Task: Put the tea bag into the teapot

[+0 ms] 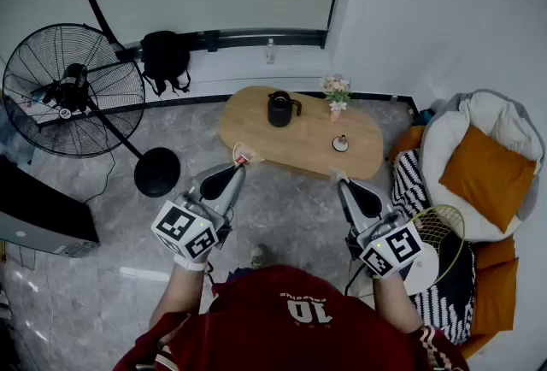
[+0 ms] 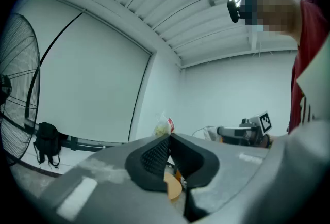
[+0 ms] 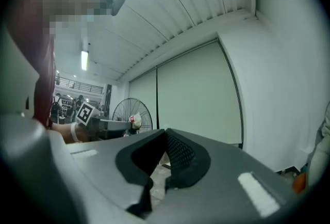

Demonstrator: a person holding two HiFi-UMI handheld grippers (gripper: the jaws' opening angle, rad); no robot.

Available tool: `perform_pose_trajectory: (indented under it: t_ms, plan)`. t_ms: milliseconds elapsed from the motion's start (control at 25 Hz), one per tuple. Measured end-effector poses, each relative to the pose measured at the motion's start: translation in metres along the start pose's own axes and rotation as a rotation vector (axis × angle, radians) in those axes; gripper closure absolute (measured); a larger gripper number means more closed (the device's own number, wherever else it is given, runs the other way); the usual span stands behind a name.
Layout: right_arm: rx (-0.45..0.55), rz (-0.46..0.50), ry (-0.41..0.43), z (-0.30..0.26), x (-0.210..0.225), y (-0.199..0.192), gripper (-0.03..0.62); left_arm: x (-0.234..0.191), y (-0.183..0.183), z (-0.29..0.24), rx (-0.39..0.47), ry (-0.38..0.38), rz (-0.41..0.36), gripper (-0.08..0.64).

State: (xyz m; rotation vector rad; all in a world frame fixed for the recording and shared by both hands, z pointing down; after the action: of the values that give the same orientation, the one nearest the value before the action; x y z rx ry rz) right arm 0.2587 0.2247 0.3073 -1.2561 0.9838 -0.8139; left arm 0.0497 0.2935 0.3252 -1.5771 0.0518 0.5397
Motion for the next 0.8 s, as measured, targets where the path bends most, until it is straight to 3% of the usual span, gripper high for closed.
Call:
perform_pose_trajectory:
  t_ms: [520, 800]
  plan:
    - [0.000, 0.009, -0.004, 0.0014, -0.0023, 0.0014, 0.591, 0.0028, 0.0001, 0.0037, -0.004, 0.001, -0.015, 0.555]
    - [0.050, 0.020, 0.016, -0.0001, -0.0046, 0.0059, 0.589, -0.0014, -0.0047, 0.0015, -0.011, -0.006, -0.012, 0.555]
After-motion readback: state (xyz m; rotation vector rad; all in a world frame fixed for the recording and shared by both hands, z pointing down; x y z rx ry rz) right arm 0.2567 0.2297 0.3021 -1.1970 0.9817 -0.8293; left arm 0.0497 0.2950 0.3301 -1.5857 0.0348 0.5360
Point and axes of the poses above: the fingertips, and each gripper's own axes: z backward along the fingers, x to its right, y out of its top, the point moved 2 cm from there along z, backward along the fingers, and after that the axes turned 12 degrees about z, right-handed, at the moved point
